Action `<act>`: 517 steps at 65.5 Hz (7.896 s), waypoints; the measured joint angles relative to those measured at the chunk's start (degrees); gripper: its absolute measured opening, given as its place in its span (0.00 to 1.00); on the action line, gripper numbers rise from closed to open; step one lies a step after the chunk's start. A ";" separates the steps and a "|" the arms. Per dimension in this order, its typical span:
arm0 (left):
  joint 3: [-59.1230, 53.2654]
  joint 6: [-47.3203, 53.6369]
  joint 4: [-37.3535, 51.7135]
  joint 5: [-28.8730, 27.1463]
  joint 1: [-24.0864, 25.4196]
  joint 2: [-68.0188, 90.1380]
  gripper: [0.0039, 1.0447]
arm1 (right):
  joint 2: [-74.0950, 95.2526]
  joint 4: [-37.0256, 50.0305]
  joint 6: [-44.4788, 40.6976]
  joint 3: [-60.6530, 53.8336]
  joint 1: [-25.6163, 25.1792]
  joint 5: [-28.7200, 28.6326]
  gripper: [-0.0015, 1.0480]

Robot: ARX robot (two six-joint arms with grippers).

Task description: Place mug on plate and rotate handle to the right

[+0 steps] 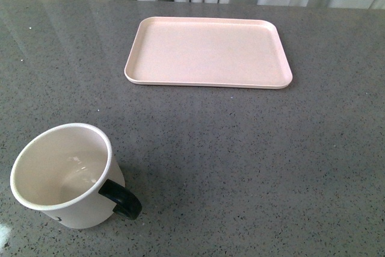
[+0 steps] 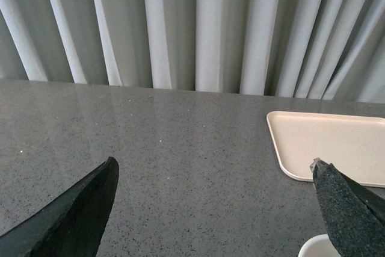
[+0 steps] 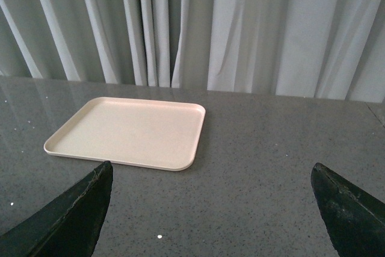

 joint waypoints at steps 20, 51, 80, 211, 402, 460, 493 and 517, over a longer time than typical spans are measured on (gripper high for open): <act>0.00 0.00 0.00 0.00 0.00 0.00 0.91 | 0.00 0.00 0.00 0.00 0.00 0.00 0.91; 0.00 0.00 0.02 0.00 0.00 0.00 0.91 | 0.00 0.00 0.00 0.00 0.00 0.00 0.91; 19.56 -13.60 -3.23 -7.04 -6.34 43.78 0.91 | 0.00 0.00 0.00 0.00 0.00 0.00 0.91; 31.89 2.45 -7.06 7.13 -10.14 84.02 0.91 | 0.00 0.00 0.00 0.00 0.00 0.00 0.91; 117.28 -4.17 -34.10 6.95 -24.30 139.16 0.02 | 0.00 0.00 0.00 0.00 0.00 0.00 0.91; 122.51 -3.72 -36.72 8.52 -24.37 143.21 0.17 | 0.00 0.00 0.00 0.00 0.00 0.00 0.91; 115.89 -1.68 -30.62 9.99 -25.09 138.14 0.93 | 0.00 0.00 0.00 0.00 0.00 0.00 0.91; 93.07 -2.71 -12.39 7.15 -24.52 115.97 0.91 | 0.00 0.00 0.00 0.00 0.00 0.00 0.91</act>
